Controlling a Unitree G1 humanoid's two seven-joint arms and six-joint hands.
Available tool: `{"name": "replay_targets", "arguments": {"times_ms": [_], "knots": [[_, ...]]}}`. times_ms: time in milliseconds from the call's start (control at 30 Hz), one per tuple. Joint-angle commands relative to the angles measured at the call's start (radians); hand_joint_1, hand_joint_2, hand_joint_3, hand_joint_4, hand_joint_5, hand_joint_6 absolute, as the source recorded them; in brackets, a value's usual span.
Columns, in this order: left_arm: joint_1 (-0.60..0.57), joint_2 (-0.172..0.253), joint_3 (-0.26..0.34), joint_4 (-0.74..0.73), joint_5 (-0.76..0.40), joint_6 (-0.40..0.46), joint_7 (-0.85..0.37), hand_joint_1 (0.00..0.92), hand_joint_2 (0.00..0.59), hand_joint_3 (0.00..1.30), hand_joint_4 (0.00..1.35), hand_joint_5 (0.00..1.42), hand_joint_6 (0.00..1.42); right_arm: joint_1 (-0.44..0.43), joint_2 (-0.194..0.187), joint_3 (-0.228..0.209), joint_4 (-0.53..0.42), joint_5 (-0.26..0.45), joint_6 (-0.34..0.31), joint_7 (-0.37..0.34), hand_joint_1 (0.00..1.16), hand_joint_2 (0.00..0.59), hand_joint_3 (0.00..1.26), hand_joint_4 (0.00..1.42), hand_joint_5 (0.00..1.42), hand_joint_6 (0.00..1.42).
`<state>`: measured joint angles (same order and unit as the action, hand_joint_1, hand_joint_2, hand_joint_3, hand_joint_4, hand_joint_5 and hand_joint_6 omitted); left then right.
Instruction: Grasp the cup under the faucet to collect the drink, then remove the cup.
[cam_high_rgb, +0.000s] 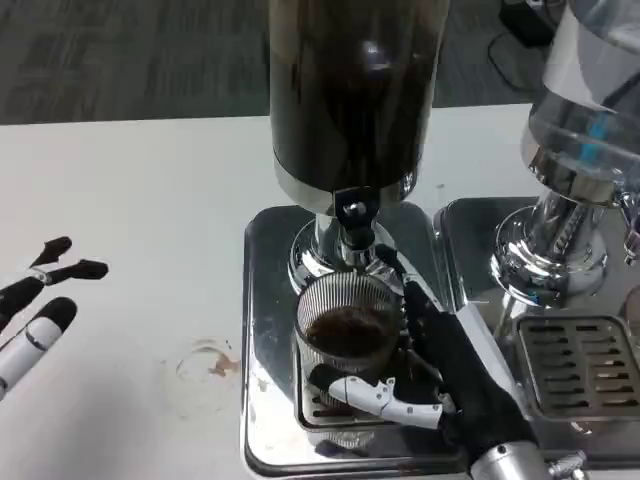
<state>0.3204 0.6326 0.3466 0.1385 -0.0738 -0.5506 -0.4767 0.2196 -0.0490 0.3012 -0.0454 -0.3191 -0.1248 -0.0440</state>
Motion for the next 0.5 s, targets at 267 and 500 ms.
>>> {"name": "replay_targets", "arguments": {"times_ms": [267,500], "knots": [[0.023,0.006,0.024,-0.026,-0.01,0.019,0.0,0.0,0.256,0.28,0.0,0.02,0.0,-0.001,0.012,0.003,0.021,-0.001,-0.018,-0.018,0.9,0.139,0.1,0.33,0.43,0.61],[0.035,-0.003,0.033,-0.046,-0.005,0.03,0.005,0.0,0.256,0.3,0.0,0.02,0.0,-0.014,0.013,0.006,0.031,-0.016,-0.016,-0.031,0.94,0.155,0.15,0.39,0.49,0.65]]}}
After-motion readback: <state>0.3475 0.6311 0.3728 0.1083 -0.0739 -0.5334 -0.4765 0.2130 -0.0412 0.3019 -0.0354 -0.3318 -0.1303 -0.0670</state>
